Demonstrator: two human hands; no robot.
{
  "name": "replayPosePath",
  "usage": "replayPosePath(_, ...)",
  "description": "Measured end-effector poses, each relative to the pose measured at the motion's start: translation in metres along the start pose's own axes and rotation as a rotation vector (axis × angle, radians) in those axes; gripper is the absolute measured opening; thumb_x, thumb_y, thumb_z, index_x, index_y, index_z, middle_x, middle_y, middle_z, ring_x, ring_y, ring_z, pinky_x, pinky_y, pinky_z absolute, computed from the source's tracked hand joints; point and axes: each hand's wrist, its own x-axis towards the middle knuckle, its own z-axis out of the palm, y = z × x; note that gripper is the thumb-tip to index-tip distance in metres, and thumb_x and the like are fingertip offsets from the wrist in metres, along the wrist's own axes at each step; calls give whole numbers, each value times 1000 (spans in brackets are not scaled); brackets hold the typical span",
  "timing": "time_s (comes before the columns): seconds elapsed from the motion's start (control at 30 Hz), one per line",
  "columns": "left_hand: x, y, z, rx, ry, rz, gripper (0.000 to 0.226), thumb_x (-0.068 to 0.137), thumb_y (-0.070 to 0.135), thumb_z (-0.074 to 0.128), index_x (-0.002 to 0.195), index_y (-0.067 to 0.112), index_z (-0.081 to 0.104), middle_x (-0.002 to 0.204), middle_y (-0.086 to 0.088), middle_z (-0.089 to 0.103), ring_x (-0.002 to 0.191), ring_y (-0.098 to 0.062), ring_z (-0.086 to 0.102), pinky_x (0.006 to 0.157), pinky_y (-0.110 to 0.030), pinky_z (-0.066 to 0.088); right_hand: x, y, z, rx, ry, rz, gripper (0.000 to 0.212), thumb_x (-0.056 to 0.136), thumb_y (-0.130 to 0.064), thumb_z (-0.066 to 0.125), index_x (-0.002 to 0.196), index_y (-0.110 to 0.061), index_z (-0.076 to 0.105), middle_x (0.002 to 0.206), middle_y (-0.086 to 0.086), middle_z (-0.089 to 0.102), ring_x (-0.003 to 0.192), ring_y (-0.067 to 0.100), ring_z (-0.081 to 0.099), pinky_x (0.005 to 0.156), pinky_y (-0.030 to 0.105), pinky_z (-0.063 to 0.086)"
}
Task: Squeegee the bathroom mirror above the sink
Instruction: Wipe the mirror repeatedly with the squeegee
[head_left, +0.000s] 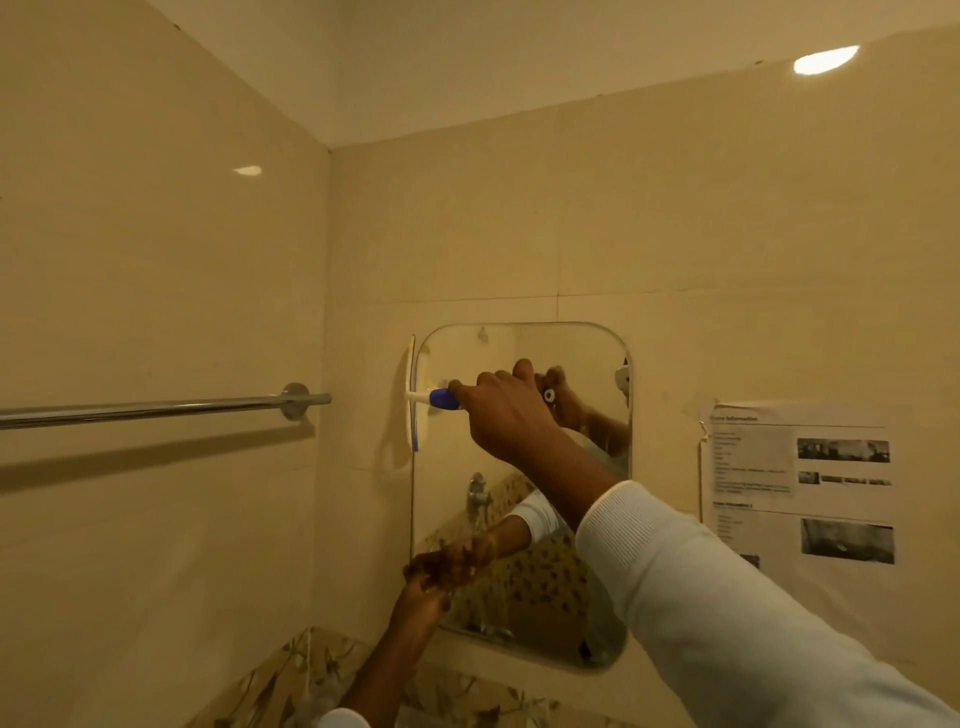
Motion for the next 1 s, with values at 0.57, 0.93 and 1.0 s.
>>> replayPosePath(0.57,20,-7,-3,6,-18,-122,49,103,-6,49,151,-5,39,98,-15,56,69,-24,52,64,-30,45,-28,46,-18,-44,-11,102,44,102,-21,55,145,-25,51,82,-1,48,67,19,44,87,47,39)
replayPosePath(0.93,24,-10,-8,52,27,-95,53,107,18,54,157,10,36,120,-24,61,69,-22,55,57,-28,43,-70,81,-31,-93,-68,178,52,106,-21,51,156,-29,40,91,0,56,80,22,60,94,47,43)
replayPosePath(1.0,22,-8,-9,58,1,-91,51,107,17,54,154,6,39,119,-25,61,69,-21,53,57,-27,44,-78,87,-36,-102,-81,184,52,107,-21,50,157,-30,38,94,0,59,82,21,60,95,46,43)
